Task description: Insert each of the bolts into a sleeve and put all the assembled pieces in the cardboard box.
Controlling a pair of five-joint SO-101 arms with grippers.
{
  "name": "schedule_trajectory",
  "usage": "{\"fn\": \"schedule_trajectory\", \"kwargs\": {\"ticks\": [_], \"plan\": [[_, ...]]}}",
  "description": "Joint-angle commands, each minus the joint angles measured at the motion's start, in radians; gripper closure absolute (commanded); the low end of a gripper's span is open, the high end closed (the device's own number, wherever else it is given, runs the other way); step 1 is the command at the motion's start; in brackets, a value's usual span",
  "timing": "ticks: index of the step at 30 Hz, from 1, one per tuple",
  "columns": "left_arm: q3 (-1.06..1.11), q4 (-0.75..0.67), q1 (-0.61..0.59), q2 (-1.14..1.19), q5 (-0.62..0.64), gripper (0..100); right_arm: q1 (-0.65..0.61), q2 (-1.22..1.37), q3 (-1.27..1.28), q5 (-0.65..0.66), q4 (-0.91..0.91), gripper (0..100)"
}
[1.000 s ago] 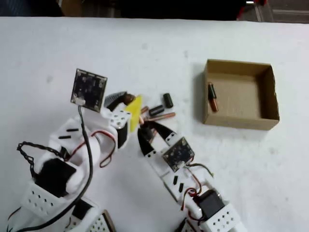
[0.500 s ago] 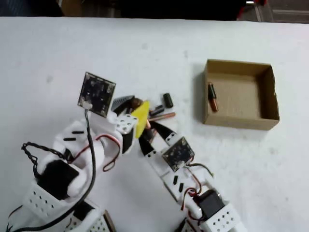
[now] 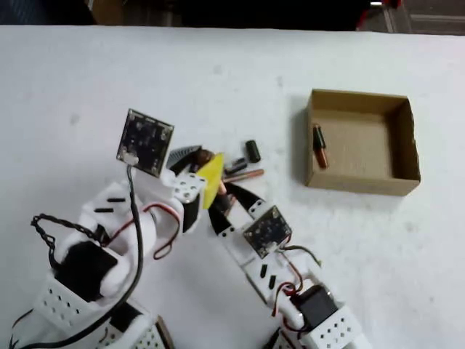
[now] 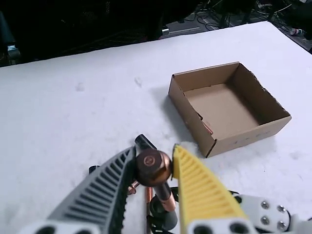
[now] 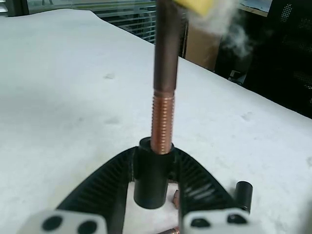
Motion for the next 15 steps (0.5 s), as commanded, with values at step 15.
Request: {"fn": "schedule_trajectory", "kwargs": {"ticks": [15], "plan": [[-0.008,0.011,-0.027,-0.025,0.009,97,-0.004,-0.010,0.008,0.018,-0.002,98.1]]}}
